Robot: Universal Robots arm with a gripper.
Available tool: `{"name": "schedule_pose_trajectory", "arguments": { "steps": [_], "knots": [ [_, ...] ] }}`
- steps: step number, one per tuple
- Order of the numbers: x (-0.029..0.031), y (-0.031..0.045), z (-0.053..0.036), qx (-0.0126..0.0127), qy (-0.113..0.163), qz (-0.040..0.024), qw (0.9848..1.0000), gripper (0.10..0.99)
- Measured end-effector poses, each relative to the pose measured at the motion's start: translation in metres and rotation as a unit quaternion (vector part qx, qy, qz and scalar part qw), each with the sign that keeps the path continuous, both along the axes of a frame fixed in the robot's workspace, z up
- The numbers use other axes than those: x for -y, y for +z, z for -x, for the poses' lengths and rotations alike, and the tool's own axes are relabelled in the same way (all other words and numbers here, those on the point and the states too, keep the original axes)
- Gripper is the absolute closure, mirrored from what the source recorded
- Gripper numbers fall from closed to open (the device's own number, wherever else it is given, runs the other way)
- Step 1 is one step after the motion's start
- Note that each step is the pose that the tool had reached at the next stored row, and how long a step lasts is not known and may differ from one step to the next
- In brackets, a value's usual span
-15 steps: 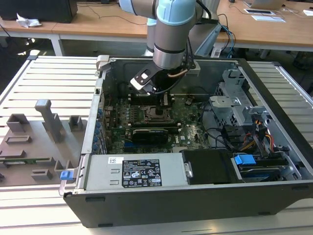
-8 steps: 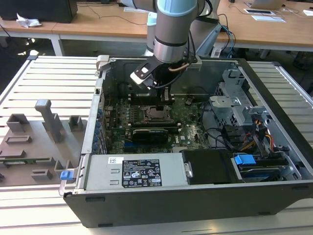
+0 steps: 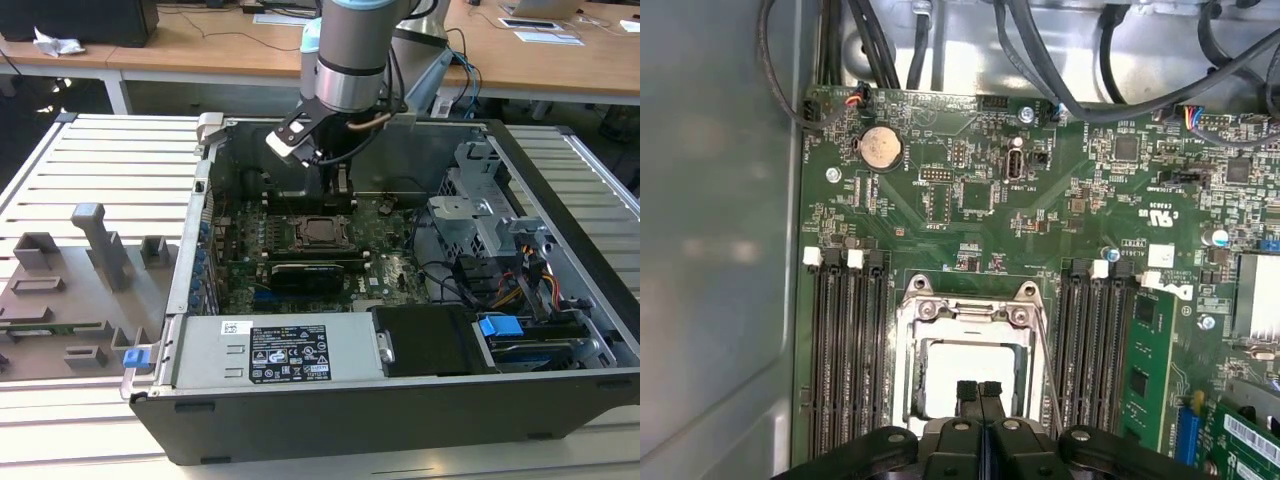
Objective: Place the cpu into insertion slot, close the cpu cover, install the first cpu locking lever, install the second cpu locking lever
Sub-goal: 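Close the cpu cover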
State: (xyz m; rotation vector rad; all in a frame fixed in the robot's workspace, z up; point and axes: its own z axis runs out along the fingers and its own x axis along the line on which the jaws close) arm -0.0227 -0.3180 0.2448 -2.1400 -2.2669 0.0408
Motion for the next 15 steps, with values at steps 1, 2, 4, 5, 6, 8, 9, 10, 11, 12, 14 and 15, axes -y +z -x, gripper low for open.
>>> {"name": "schedule_pose_trajectory", "arguments": {
  "steps": [1,2,4,5,6,8,9,10,11,12,14,15],
  "knots": [
    [0.0000,0.0011,0.0000,0.0000,0.000,0.0000,1.0000,0.980],
    [0.0000,0.0022,0.0000,0.0000,0.000,0.0000,1.0000,0.980],
    [0.0000,0.0056,0.0000,0.0000,0.000,0.0001,1.0000,0.980],
    [0.0000,0.0067,0.0000,-0.0001,0.000,0.0001,1.0000,0.980],
    [0.0000,0.0083,0.0000,0.0000,0.000,0.0000,1.0000,0.980],
    [0.0000,0.0124,0.0000,0.0000,0.000,0.0000,1.0000,0.980],
    [0.0000,0.0145,0.0000,0.0000,0.000,0.0000,1.0000,0.980],
    [0.0000,0.0163,0.0000,0.0000,0.000,0.0000,1.0000,0.980],
    [0.0000,0.0180,0.0000,0.0000,0.000,0.0000,1.0000,0.980],
    [0.0000,0.0180,0.0000,0.0000,0.000,-0.0001,1.0000,0.980],
    [0.0000,0.0182,0.0000,0.0000,0.000,0.0000,1.0000,0.980],
    [0.0000,0.0183,0.0000,0.0000,0.000,0.0000,1.0000,0.980]
  ]
}}
